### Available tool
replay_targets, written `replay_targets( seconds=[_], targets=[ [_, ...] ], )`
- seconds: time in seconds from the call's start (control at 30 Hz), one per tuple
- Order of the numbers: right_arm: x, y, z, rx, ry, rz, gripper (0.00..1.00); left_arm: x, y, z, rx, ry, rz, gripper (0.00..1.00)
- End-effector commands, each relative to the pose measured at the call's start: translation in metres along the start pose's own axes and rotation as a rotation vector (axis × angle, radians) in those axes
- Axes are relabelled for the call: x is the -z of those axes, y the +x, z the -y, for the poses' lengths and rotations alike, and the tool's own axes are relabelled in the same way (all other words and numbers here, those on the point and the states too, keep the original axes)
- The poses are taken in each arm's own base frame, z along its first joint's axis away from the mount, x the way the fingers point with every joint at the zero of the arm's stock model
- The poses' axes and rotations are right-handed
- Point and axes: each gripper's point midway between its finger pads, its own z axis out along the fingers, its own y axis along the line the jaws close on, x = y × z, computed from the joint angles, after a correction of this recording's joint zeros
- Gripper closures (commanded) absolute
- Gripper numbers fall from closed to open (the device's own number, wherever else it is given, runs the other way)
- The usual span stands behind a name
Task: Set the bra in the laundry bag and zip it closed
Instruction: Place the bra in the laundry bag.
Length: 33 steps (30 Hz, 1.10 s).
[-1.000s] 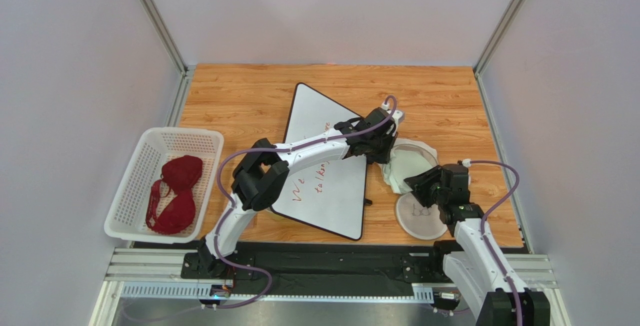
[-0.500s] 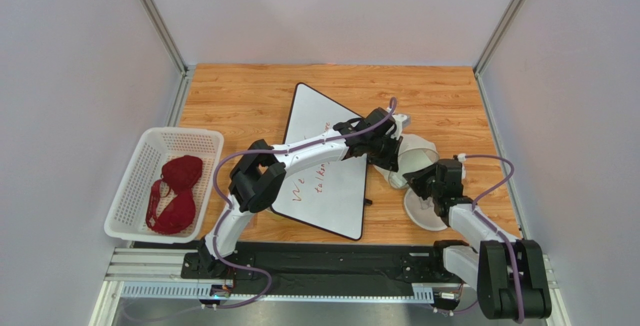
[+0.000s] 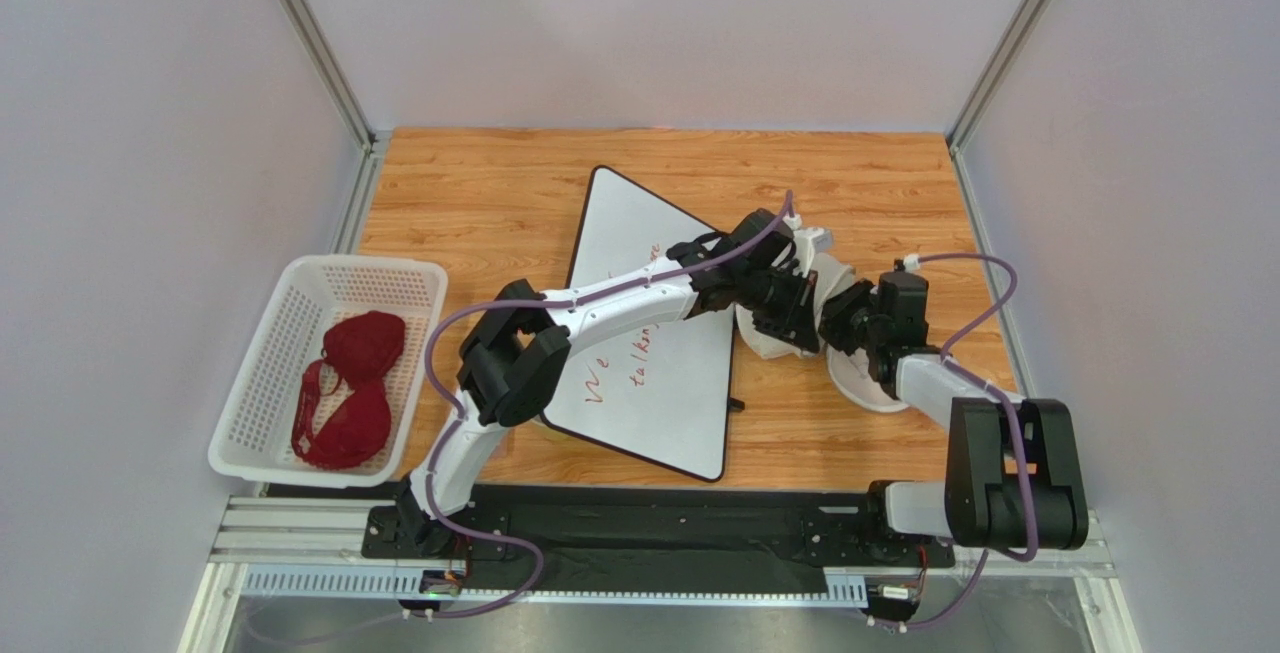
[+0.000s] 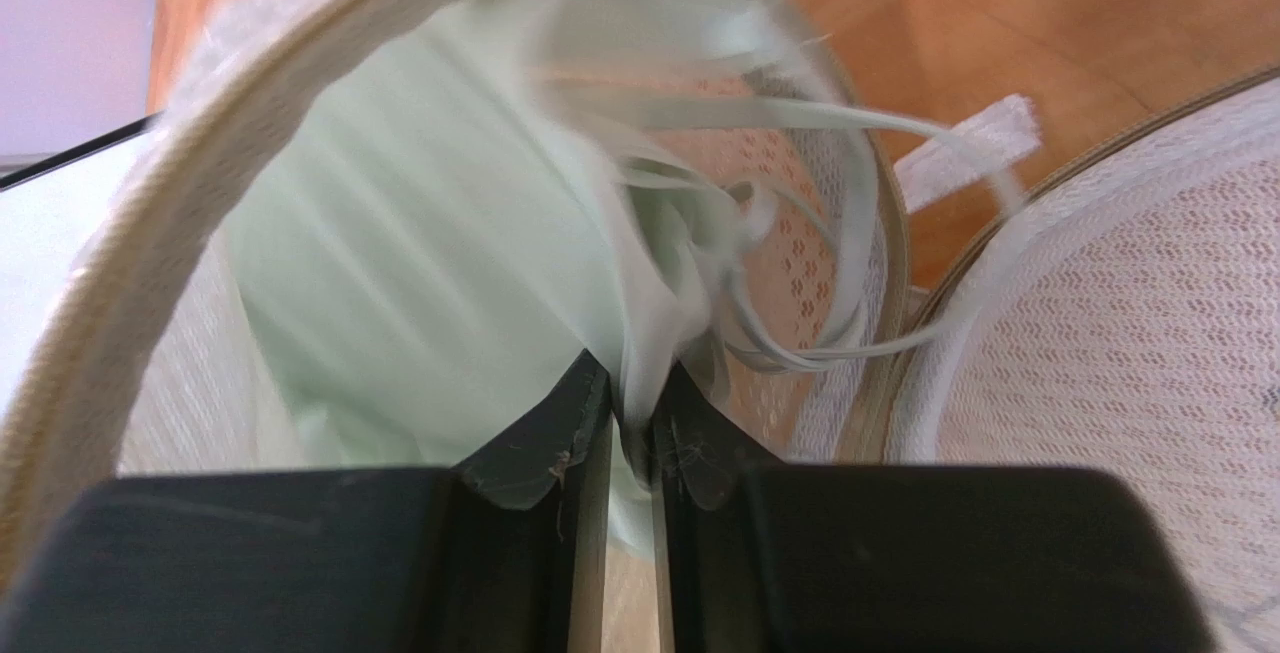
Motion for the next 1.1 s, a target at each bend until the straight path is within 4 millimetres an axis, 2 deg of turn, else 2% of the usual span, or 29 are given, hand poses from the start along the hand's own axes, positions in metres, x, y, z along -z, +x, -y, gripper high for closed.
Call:
replay_targets(
  seconds=[0.0,0.17,0.23,0.33,0.37,0.43,0.47,0.5,0.53,0.57,0.6,0.63,0.67,0.7,0.73,0.8,0.9,1.03,1.07],
  targets=[
    [-0.005,-0.025,-0.030,0.100,-0.091,0.048,0.82,0.014,-0.018,0.059,0.023,0.215,0.017,0.99],
    [-0.008,-0.016,-0.018,0.138,-0.024,-0.029,0.77,0.013,-0.021,0.057,0.044,0.217,0.025,0.99],
    [-0.004,-0.017,-0.012,0.171,0.001,-0.038,0.76,0.010,-0.022,0.051,0.065,0.213,0.026,0.99],
    [0.014,-0.025,0.002,0.174,0.074,-0.017,0.73,0.008,-0.033,0.052,0.082,0.240,0.044,0.99],
    [0.023,-0.028,-0.001,0.178,0.077,-0.011,0.61,0.011,-0.042,0.061,0.077,0.264,0.056,0.99],
    [0.032,-0.028,-0.002,0.211,0.097,-0.020,0.47,0.007,-0.045,0.063,0.083,0.279,0.045,0.99],
    [0.043,-0.024,0.000,0.214,0.123,-0.043,0.40,0.010,-0.050,0.070,0.075,0.292,0.053,0.99],
    [0.050,-0.030,-0.005,0.226,0.134,-0.032,0.38,0.009,-0.050,0.069,0.077,0.289,0.053,0.99],
    [0.057,-0.036,-0.002,0.235,0.181,-0.006,0.37,0.011,-0.052,0.069,0.075,0.285,0.060,0.99],
    [0.068,-0.030,0.010,0.216,0.256,-0.036,0.32,0.010,-0.050,0.065,0.080,0.270,0.061,0.99],
    [0.080,-0.040,0.001,0.219,0.271,-0.001,0.30,0.010,-0.049,0.062,0.084,0.261,0.061,0.99],
    [0.088,-0.046,0.004,0.208,0.316,0.024,0.29,0.011,-0.050,0.059,0.085,0.257,0.070,0.99],
    [0.098,-0.040,0.010,0.176,0.367,0.001,0.22,0.010,-0.047,0.053,0.097,0.244,0.065,0.99],
    [0.107,-0.046,0.004,0.162,0.372,0.028,0.18,0.009,-0.046,0.050,0.104,0.241,0.065,0.99],
    [0.115,-0.041,0.011,0.147,0.418,0.016,0.12,0.011,-0.048,0.048,0.102,0.238,0.075,0.99],
    [0.127,-0.047,0.011,0.115,0.457,0.054,0.10,0.010,-0.044,0.037,0.111,0.210,0.078,0.99],
    [0.144,-0.045,0.020,0.032,0.504,0.098,0.08,0.013,-0.046,0.023,0.132,0.194,0.094,1.00],
    [0.140,-0.024,0.037,-0.089,0.477,0.083,0.09,0.016,-0.045,0.013,0.140,0.184,0.090,1.00],
    [0.137,-0.018,0.033,-0.099,0.438,0.052,0.09,0.016,-0.044,0.015,0.136,0.189,0.086,1.00]
  ],
)
